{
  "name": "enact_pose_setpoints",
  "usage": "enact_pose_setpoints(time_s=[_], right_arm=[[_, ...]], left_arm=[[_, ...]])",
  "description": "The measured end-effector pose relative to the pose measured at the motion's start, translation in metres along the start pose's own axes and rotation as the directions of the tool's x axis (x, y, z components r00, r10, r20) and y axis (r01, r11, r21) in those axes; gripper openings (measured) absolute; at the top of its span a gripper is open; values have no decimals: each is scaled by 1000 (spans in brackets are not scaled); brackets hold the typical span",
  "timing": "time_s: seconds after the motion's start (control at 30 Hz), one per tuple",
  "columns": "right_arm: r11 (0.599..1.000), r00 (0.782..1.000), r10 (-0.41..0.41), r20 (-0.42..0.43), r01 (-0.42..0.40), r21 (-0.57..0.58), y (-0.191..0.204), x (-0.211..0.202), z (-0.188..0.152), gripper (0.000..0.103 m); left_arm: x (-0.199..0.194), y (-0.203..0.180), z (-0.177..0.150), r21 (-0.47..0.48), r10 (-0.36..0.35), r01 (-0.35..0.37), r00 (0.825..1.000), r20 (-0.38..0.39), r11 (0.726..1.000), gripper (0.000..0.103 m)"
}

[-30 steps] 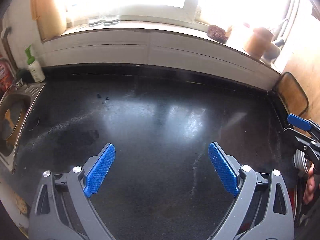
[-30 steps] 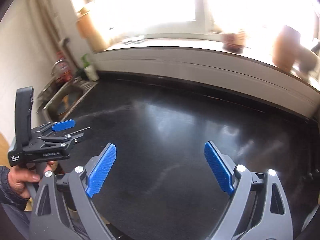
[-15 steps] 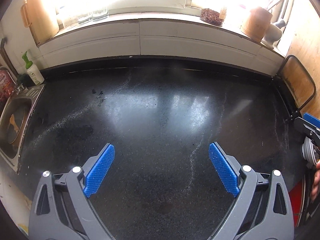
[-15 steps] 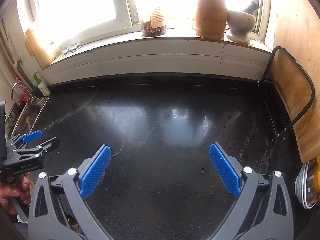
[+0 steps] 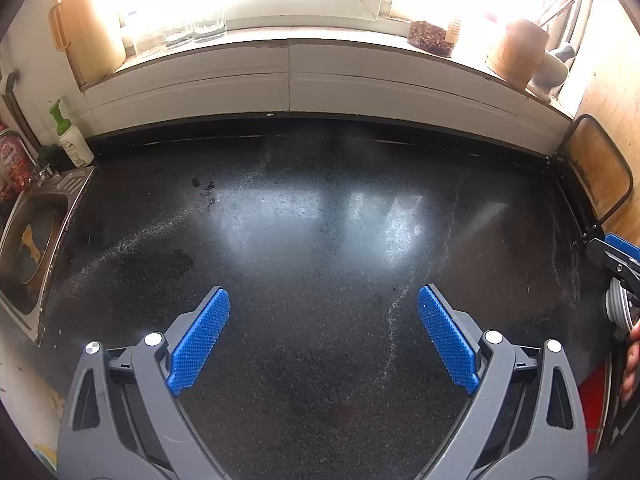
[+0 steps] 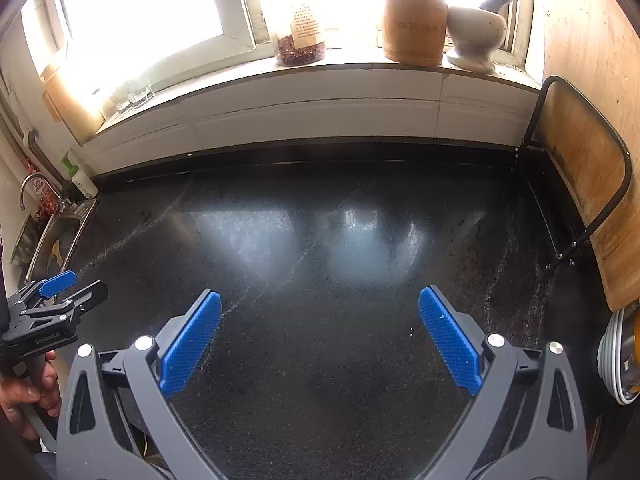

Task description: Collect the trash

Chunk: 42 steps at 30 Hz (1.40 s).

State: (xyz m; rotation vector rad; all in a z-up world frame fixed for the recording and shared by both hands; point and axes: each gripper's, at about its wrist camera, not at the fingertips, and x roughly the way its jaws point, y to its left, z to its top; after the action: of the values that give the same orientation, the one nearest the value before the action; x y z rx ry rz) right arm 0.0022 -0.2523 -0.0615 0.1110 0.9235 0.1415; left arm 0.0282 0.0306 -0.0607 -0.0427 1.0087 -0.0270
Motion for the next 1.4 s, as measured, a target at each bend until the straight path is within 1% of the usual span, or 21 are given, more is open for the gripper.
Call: enact_pose_setpoints(time_s=[0.5, 1.17, 1.27, 1.37, 1.4], right_arm=[[1000, 1000, -15, -9, 15, -8, 1, -3, -5, 96], [1000, 1000, -15, -18, 15, -15, 7, -6, -12, 96], [1000, 1000, -15, -18, 15, -15, 7, -5, -11, 96], [1000, 1000, -16, -18, 15, -14, 6, -5, -12, 96], [1000, 1000, -15, -18, 15, -14, 6, -5, -11, 96]], left_arm=[[0, -3, -4, 1, -11, 11, 1000, -7, 1000, 93], [-2, 0, -6, 3, 0, 0, 1000, -10, 1000, 93], [-1, 0, -7, 1, -4, 4, 1000, -20, 1000, 93], [-2, 0, -7, 3, -10, 10, 1000, -14, 1000, 93], [-2, -1, -7, 6, -3, 3, 1000, -13, 1000, 95]])
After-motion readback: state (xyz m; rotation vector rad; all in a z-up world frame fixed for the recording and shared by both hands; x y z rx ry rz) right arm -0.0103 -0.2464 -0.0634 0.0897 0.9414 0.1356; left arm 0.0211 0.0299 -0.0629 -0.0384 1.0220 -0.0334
